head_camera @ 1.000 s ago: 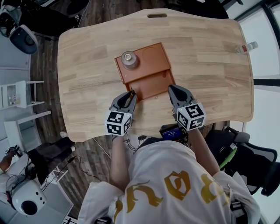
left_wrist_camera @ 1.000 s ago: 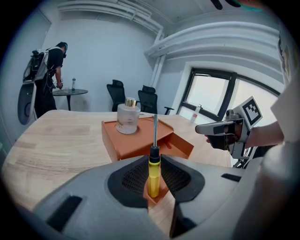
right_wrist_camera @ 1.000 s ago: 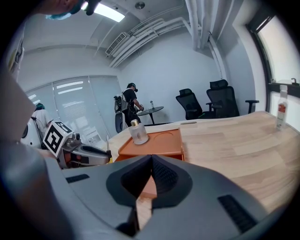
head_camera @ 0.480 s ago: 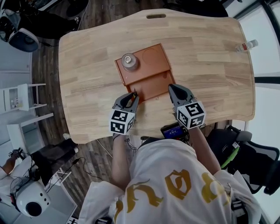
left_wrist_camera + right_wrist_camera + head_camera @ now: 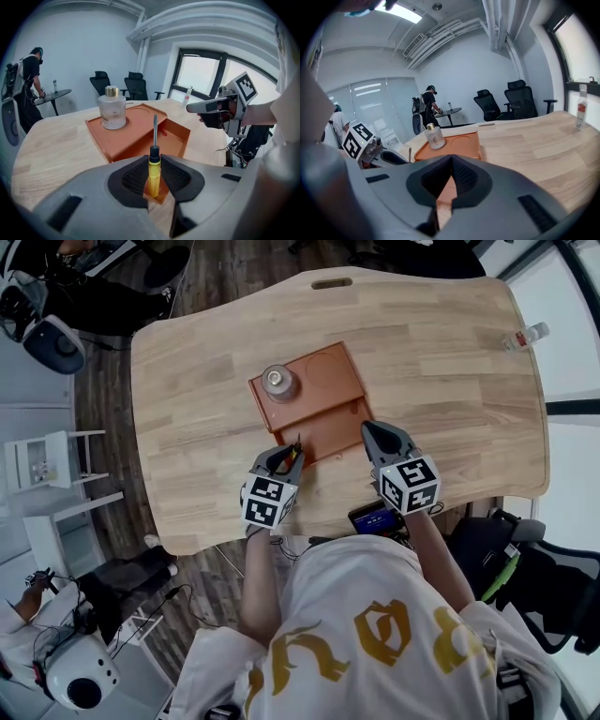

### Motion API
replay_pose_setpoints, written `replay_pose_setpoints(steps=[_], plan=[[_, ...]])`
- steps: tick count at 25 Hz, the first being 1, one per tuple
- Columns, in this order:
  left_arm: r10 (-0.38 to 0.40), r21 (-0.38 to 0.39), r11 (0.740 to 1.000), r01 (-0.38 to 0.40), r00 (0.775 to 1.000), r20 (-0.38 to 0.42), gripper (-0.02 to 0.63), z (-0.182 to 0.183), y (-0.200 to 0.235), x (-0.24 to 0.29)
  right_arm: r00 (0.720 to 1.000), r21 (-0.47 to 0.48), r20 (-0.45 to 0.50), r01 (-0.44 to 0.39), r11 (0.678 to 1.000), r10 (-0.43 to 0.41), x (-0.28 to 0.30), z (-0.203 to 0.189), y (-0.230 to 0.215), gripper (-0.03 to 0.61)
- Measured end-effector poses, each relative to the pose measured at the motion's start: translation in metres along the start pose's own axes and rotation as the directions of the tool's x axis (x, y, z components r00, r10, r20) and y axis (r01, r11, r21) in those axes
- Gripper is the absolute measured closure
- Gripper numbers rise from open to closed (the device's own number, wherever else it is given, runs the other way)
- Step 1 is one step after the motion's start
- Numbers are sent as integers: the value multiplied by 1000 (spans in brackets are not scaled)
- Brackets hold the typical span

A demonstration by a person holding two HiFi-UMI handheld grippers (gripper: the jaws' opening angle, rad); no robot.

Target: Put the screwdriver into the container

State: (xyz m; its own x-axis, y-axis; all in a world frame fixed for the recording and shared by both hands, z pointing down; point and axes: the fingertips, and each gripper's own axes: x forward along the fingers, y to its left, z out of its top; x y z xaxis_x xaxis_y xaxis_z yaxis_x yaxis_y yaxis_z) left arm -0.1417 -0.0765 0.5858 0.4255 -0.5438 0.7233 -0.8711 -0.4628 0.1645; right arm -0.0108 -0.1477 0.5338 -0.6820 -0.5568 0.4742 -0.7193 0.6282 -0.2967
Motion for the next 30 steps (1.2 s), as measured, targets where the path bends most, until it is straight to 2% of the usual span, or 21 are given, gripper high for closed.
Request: replay_pose_setpoints(steps=[7,14,22,30], plan=[[-42,47,998,45,996,-73,534,2,-4,10,999,21,-17,35,999,-35,-2,-8,-13,569],[-49,53,997,55,992,-116,534,2,-7,19,999,30,-25,47,998,-46,-4,-14,-19,569],[-88,73,992,107,970,-228,534,1,-10,34,998,55,-34,48,997,-46,-4,-17,-26,569],[-107,54,990,129,949,-295,534,-1,-9,44,998,65,-32,56,996,-54,-1,-14,-32,569]])
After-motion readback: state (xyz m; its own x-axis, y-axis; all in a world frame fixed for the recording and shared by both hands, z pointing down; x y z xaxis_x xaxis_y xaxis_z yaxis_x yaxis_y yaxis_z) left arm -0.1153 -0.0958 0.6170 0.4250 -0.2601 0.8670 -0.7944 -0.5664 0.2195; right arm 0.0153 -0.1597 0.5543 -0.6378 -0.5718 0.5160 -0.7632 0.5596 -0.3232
